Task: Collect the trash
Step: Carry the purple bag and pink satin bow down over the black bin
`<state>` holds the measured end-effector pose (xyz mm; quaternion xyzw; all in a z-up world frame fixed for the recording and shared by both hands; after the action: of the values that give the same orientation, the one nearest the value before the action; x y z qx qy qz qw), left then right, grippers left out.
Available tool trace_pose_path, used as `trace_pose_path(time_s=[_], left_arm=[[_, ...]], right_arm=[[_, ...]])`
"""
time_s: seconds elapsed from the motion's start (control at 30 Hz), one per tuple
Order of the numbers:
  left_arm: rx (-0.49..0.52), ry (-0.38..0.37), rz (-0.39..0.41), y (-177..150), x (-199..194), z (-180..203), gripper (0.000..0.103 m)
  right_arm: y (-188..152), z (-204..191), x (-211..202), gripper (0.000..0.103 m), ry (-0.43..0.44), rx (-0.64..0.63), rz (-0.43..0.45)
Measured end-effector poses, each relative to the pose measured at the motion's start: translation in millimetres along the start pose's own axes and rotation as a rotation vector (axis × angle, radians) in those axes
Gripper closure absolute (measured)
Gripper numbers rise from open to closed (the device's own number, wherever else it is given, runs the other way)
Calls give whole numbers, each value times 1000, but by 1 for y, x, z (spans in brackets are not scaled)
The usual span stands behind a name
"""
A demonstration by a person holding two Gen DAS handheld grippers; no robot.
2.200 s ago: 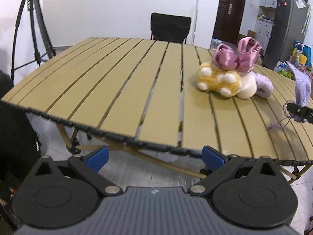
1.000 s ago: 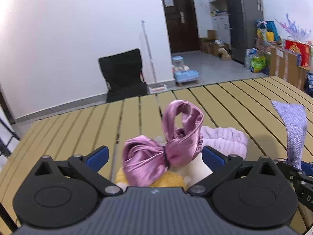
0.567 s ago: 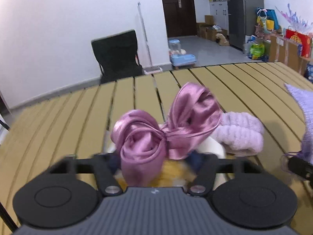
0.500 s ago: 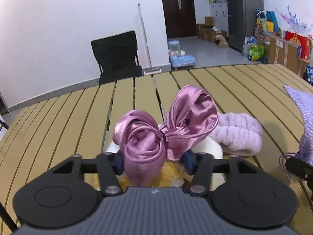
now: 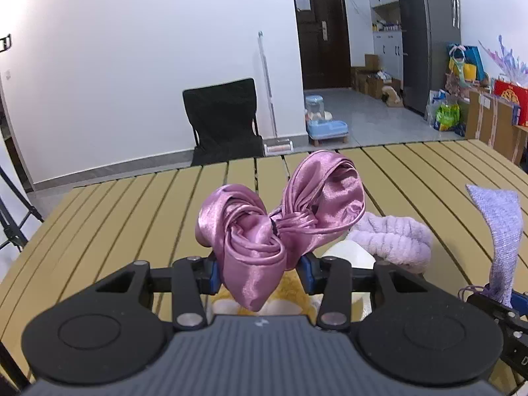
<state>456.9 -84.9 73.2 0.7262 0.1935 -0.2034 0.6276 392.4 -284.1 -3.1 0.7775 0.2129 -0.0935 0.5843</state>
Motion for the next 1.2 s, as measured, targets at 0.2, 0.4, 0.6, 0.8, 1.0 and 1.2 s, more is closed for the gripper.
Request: trace_pose_path(time_s=[0.2, 0.4, 0.6, 0.8, 1.0, 1.2], left_arm=[[-30, -4, 6, -10, -32, -4, 59], [-49, -2, 1, -24, -61, -9, 59], [-51, -6, -22, -46, -86, -10, 59], [-53, -22, -21, -68, -117, -14, 59], [-61, -36, -17, -88, -144, -22, 59], [-74, -56, -30, -109, -163, -26, 59]], right_arm=[[2, 0, -14, 75, 14, -11, 23], [0, -6, -32, 75, 22, -42, 30], [-10, -11, -55, 75, 30, -55, 19], [-31, -17, -77, 75, 34, -54, -10], [-46, -28, -100, 75, 25, -77, -24], [-57, -44, -121, 75, 24, -116, -34]])
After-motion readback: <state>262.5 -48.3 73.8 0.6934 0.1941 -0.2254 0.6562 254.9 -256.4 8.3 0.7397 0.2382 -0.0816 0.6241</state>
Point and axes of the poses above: each gripper's, at about its wrist camera, not at the fingertips, and x roughly the way its jaws point, z to its right, y to its top, the point moved 4 cm from there along x, roughly the way its jaws point, and after that the axes turned 1 degree about -y, right-handed, at the moved point
